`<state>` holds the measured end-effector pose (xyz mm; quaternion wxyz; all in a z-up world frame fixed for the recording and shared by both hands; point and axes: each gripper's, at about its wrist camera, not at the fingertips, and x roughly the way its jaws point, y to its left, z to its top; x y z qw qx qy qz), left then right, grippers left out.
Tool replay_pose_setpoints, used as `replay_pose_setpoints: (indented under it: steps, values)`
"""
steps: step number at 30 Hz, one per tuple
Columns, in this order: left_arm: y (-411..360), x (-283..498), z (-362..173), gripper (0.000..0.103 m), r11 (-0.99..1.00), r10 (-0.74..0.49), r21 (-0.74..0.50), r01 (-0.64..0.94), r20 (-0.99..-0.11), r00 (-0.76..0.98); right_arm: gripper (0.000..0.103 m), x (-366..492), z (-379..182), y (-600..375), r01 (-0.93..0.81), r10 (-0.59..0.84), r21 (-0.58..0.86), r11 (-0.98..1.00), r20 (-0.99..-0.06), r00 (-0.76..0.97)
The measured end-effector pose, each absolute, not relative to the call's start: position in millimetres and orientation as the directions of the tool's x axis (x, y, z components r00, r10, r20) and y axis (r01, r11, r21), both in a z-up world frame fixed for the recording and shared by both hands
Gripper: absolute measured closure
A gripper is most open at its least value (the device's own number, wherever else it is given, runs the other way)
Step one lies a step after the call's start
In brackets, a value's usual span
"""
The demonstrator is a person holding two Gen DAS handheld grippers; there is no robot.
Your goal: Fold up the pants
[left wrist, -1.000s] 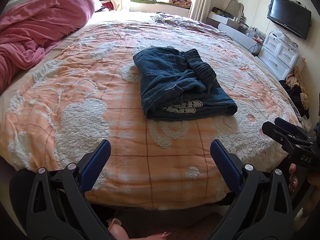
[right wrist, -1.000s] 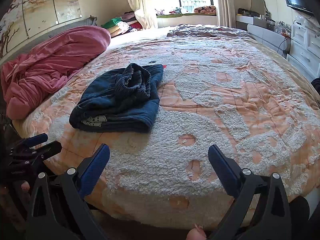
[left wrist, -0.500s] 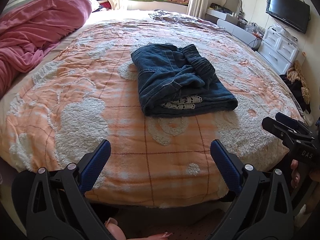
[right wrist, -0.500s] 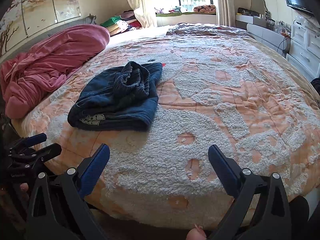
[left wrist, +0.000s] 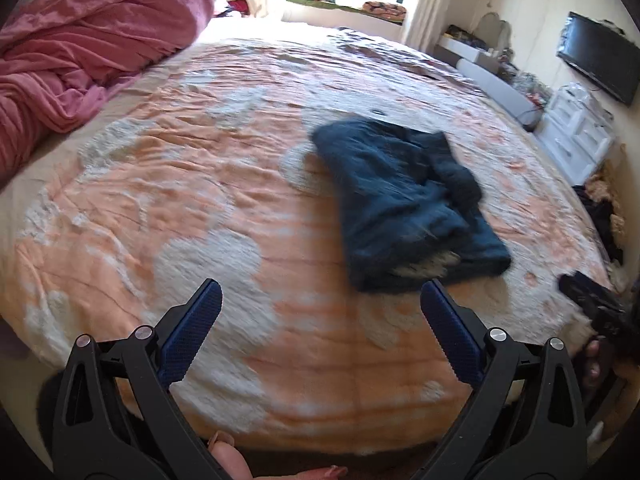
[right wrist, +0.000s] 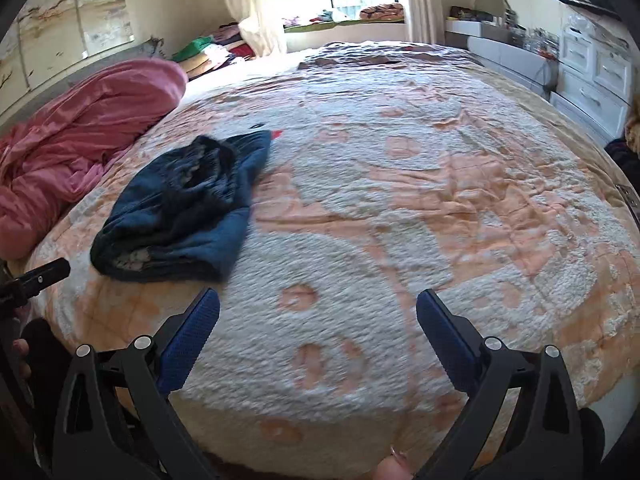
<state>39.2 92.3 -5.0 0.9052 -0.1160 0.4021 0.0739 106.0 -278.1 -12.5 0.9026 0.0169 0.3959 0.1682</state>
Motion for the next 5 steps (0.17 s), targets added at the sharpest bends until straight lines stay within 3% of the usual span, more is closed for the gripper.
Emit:
replay_pose_setpoints:
  steps: [5]
  values:
    - [186.2, 115.7, -26.6, 0.009, 0.917, 0.185, -0.058, -0.395, -0.814, 0.550, 0.005, 198.1, -8.6, -376.9, -0.025, 0.075, 0.079, 0.997, -0.738, 0.670]
